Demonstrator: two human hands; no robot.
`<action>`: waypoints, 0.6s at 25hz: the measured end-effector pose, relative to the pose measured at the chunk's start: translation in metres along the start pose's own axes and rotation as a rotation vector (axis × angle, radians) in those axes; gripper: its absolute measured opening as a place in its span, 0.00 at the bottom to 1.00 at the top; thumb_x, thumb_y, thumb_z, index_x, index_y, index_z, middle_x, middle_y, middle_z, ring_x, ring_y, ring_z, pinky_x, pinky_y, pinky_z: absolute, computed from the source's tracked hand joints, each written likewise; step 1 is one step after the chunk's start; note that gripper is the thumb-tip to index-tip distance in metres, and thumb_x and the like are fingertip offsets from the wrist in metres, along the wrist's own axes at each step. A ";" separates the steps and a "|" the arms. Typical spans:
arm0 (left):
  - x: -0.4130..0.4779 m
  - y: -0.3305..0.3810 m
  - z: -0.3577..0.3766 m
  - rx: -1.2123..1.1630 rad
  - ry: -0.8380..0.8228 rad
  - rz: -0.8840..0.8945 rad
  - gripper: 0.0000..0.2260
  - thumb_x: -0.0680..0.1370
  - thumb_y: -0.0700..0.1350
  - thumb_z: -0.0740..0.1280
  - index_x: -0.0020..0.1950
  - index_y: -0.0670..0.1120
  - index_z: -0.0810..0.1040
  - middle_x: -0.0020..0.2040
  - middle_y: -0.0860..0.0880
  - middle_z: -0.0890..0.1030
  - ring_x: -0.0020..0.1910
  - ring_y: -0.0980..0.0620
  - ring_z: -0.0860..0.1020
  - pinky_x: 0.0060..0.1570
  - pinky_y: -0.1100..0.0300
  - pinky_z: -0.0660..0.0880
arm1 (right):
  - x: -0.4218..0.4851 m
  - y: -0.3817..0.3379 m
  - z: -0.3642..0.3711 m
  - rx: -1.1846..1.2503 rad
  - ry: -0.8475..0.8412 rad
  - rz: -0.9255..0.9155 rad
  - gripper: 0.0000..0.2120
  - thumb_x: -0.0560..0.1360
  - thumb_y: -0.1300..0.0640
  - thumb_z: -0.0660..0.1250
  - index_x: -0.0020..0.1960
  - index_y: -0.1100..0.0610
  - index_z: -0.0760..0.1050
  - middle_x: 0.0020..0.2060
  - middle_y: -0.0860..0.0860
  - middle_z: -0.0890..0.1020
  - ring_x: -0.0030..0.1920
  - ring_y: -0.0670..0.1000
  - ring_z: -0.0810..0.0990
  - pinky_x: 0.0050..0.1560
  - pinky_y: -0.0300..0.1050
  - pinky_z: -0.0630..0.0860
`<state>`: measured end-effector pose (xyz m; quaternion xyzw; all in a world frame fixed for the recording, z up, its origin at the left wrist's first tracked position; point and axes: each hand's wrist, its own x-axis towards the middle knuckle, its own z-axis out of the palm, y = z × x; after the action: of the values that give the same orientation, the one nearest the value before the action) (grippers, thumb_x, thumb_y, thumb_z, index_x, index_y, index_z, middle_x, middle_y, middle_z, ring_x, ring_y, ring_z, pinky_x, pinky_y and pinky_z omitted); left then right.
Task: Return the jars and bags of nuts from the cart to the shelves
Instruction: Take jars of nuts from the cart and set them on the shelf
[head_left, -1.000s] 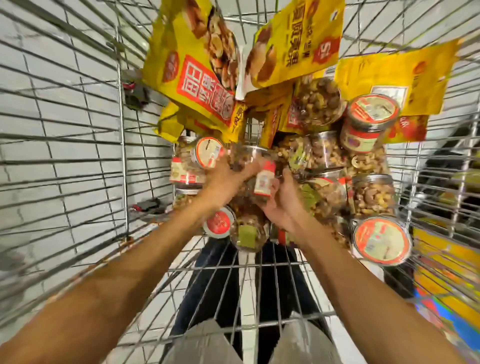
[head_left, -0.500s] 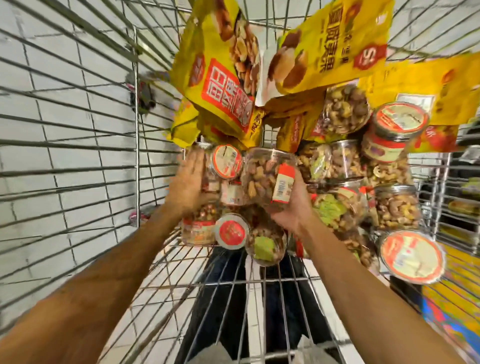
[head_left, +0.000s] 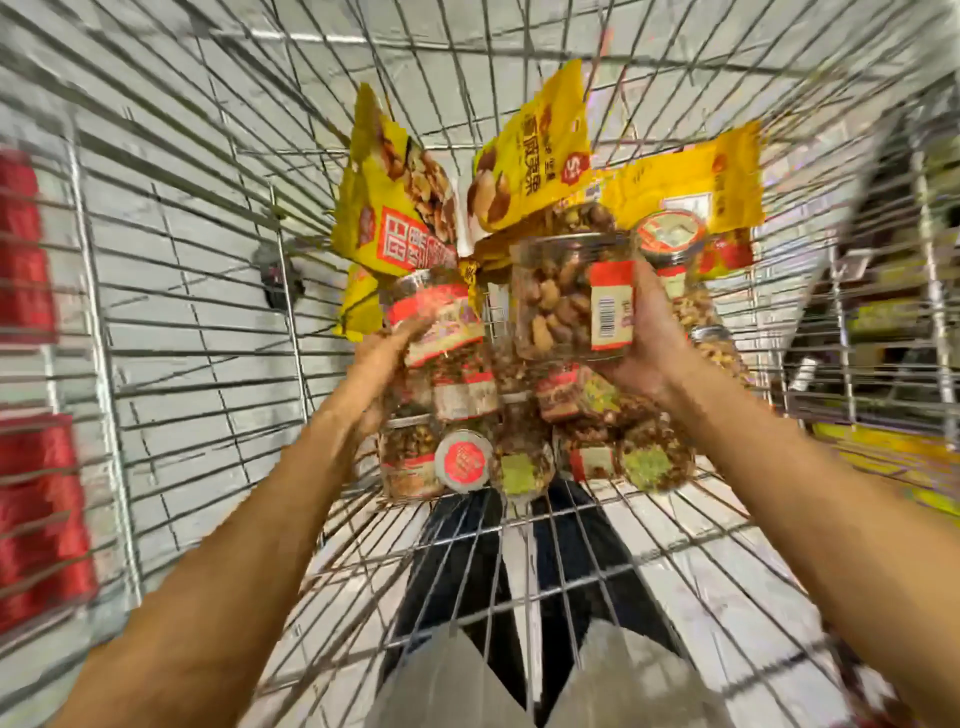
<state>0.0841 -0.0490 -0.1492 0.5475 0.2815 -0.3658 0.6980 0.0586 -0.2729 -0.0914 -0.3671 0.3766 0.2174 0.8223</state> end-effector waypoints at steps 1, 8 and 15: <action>-0.026 0.018 0.011 -0.120 -0.132 -0.029 0.14 0.67 0.48 0.74 0.49 0.43 0.79 0.44 0.45 0.85 0.44 0.46 0.83 0.44 0.50 0.81 | -0.023 -0.012 0.002 0.029 0.016 -0.065 0.36 0.78 0.38 0.46 0.27 0.54 0.82 0.25 0.48 0.82 0.27 0.46 0.81 0.30 0.35 0.77; -0.169 0.084 0.127 -0.092 -0.550 0.079 0.32 0.40 0.52 0.84 0.41 0.43 0.85 0.40 0.45 0.85 0.37 0.50 0.84 0.31 0.59 0.80 | -0.199 -0.049 -0.037 0.369 0.131 -0.481 0.31 0.78 0.37 0.49 0.33 0.54 0.80 0.33 0.50 0.80 0.32 0.50 0.79 0.30 0.41 0.78; -0.271 -0.001 0.321 0.198 -0.875 0.018 0.35 0.38 0.60 0.81 0.41 0.46 0.86 0.42 0.46 0.86 0.40 0.50 0.84 0.40 0.52 0.82 | -0.389 0.009 -0.171 0.678 0.243 -0.907 0.37 0.76 0.34 0.45 0.36 0.58 0.84 0.31 0.50 0.84 0.29 0.47 0.82 0.31 0.39 0.79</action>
<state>-0.0743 -0.3062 0.1431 0.4081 -0.0812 -0.5821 0.6985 -0.2677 -0.4297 0.1311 -0.2301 0.3219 -0.3331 0.8558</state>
